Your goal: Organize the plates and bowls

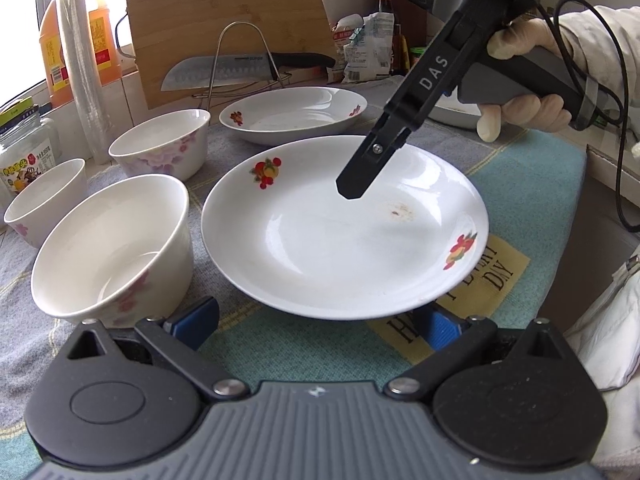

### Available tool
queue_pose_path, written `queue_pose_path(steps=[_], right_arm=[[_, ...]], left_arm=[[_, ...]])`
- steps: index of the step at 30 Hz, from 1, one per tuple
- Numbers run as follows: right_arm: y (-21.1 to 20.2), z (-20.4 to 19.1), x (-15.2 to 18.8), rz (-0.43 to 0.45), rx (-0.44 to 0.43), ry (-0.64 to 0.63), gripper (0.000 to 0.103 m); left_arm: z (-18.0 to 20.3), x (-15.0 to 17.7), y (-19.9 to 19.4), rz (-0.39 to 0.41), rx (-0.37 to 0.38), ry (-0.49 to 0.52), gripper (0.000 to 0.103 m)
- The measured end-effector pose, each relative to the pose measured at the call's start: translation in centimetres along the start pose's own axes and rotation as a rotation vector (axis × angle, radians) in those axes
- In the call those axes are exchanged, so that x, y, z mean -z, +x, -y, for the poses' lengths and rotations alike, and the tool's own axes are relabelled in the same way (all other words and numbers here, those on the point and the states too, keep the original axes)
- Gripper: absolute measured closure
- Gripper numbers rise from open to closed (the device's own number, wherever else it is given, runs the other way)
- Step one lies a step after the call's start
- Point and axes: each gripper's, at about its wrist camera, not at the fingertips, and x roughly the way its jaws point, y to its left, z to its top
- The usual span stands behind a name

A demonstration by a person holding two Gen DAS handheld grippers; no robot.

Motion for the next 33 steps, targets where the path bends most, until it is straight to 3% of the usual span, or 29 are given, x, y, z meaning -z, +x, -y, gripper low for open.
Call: queue_pose_path(steps=[22,33], right_arm=[[0.18,0.6,-0.35,-0.014,-0.042,0.009,0.019],[0.21,0.72,-0.37,-0.023,-0.022,0.013,0.019]], left_arm=[[0.4,-0.39,-0.14,0.024,0.044,0.091,0.001],[0.42,-0.94,-0.05,0.011,0.086,0.053,0.001]])
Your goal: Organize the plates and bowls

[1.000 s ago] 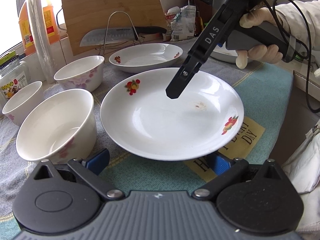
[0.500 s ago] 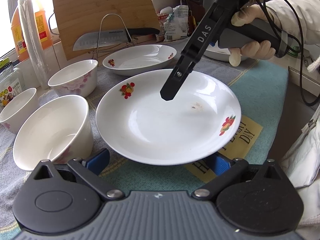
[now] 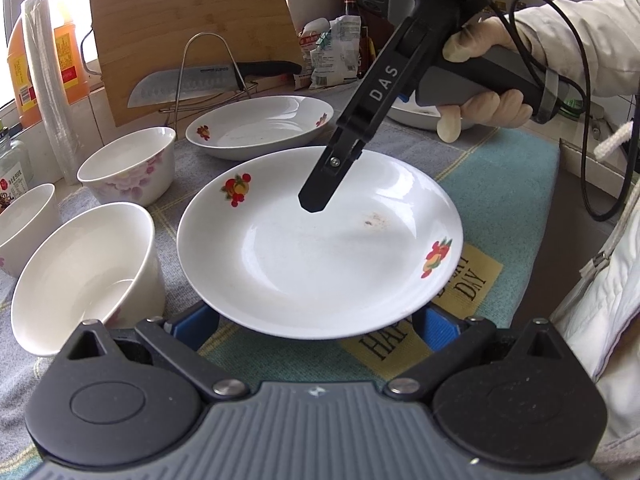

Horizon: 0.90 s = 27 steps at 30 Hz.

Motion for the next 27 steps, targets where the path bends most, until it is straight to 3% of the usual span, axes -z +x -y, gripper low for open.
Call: queue_pose_path(steps=[13,27], right_arm=[[0.0,0.9,-0.4,-0.012,-0.033,-0.03,0.019],[0.2,0.8,-0.6,-0.033,-0.03,-0.059,0.017]], left_arm=[[-0.4,-0.1,0.0,0.014,0.074,-0.049,0.002],[-0.1,-0.3,0.7,0.007,0.06,-0.046,0.002]])
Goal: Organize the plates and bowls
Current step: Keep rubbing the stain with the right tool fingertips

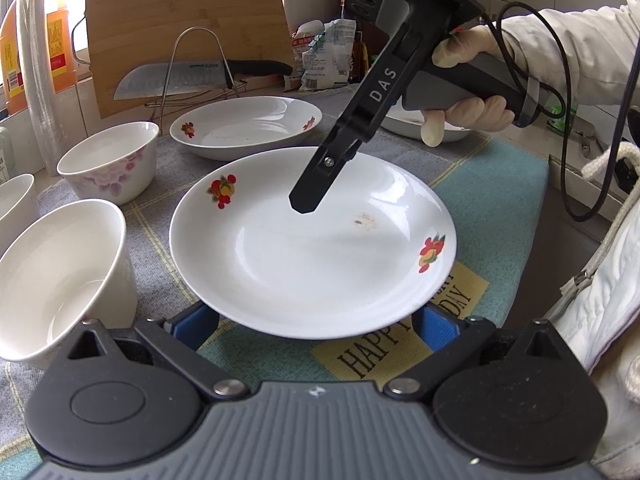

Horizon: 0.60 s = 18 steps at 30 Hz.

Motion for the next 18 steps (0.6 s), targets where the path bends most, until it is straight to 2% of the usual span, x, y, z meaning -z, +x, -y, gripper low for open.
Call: queue_pose_path(steps=[18], right_arm=[[-0.72,0.05,0.45,0.01,0.004,0.022,0.018]], left_arm=[[0.07,-0.69,0.2,-0.019,-0.011,0.028,0.001]])
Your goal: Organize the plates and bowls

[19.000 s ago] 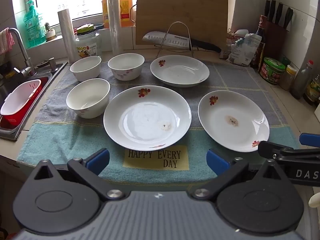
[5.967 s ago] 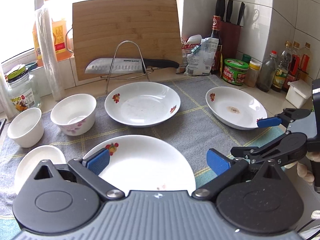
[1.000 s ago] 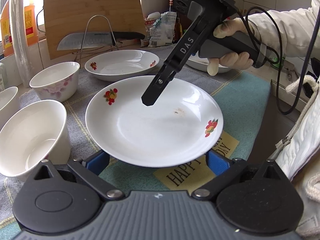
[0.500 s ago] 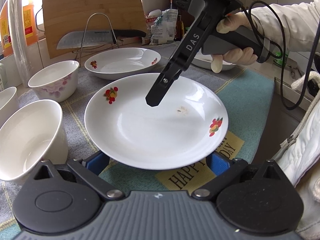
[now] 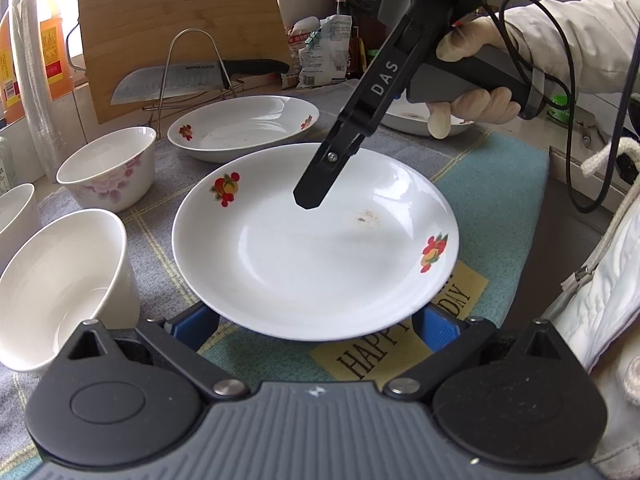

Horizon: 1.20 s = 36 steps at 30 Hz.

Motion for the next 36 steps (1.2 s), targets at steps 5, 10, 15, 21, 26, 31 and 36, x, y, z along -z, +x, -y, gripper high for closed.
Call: queue_pose_path(steps=[5,10,15,21,26,31,36], right_arm=[[-0.8,-0.2,0.1,0.011,0.006,-0.006,0.018],[-1.8,0.0,0.1,0.037,0.012,0.0,0.018],[-3.3,0.5,0.4,0.066,0.019,0.013,0.018],[-5.3,1.4,1.0,0.105,0.043,0.028,0.018],[-7.0,2.6,1.8,0.135,0.064,0.046,0.018],[-8.9,4.2,2.9,0.162,0.089,0.074,0.018],[-10.6,5.9,4.1,0.189,0.118,0.106,0.018]], left_arm=[[-0.1,-0.6,-0.1,-0.006,0.014,-0.011,0.001],[0.0,-1.6,-0.3,-0.006,0.019,-0.005,0.001],[0.4,-2.8,-0.3,-0.006,0.031,0.006,0.001],[1.3,-4.5,0.1,0.002,0.046,0.032,0.001],[2.3,-6.1,0.9,0.004,0.069,0.052,0.001],[2.6,-7.7,2.0,0.005,0.097,0.083,0.001],[2.9,-9.4,3.6,0.005,0.129,0.114,0.001]])
